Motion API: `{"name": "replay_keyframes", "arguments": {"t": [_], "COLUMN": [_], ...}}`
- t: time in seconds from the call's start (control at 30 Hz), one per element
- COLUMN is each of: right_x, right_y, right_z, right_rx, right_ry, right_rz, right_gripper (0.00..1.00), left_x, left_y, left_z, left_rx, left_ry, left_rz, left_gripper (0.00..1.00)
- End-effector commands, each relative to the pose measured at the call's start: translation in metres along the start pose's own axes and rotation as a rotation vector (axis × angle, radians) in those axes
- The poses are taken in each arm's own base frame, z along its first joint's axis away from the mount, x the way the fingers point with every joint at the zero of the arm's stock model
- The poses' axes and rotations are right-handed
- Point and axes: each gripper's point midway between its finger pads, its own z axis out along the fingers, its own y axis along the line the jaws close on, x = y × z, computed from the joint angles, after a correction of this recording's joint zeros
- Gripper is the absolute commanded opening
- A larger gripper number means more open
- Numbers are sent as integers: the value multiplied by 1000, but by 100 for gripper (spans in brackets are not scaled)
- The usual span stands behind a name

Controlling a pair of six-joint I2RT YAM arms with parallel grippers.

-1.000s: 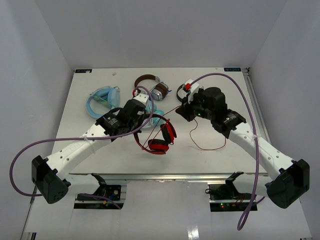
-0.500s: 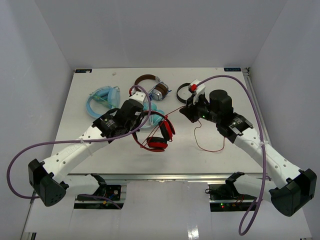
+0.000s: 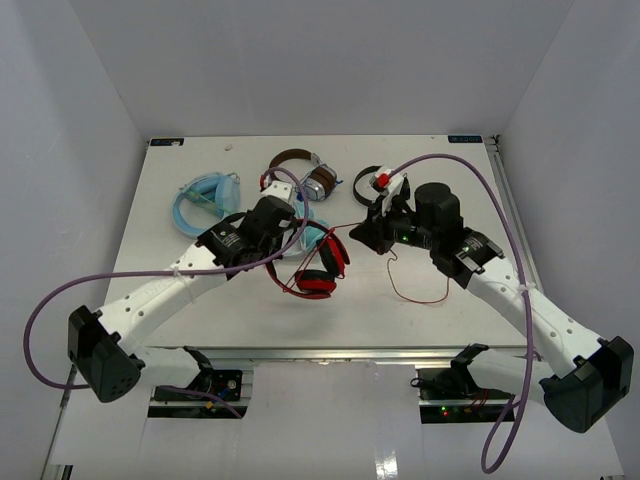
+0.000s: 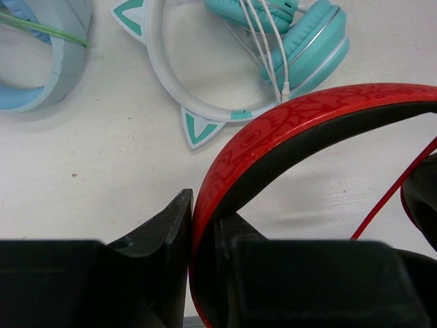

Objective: Wrap the headphones

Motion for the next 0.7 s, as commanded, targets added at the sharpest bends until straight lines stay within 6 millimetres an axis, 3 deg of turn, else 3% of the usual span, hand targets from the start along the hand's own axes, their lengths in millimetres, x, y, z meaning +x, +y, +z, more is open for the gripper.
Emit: {"name": "replay_keyframes", "arguments": {"t": [0.0,0.17,0.43,0.67], "right_x": [-31,-26,-21,-4], "right_y": [53,92,118,138], "right_z": [-2,9,27,37], "right_rx": [-216,-341,-393,-400], "right_ry": [-107,-102,-120,-110], "right_rz": [-16,-7,36,56], "right_gripper": [8,8,8,11], "left_x": [-20,-23,-36,-44], "left_y": [6,8,13,11], "left_z": [1,7,-2,-6], "left_rx": [-87,-143,-166,-126], "left_ry": [-25,-18,-69,-94], "left_rz": [-108,-155,-256,-359], "left_gripper": [0,0,0,0]}}
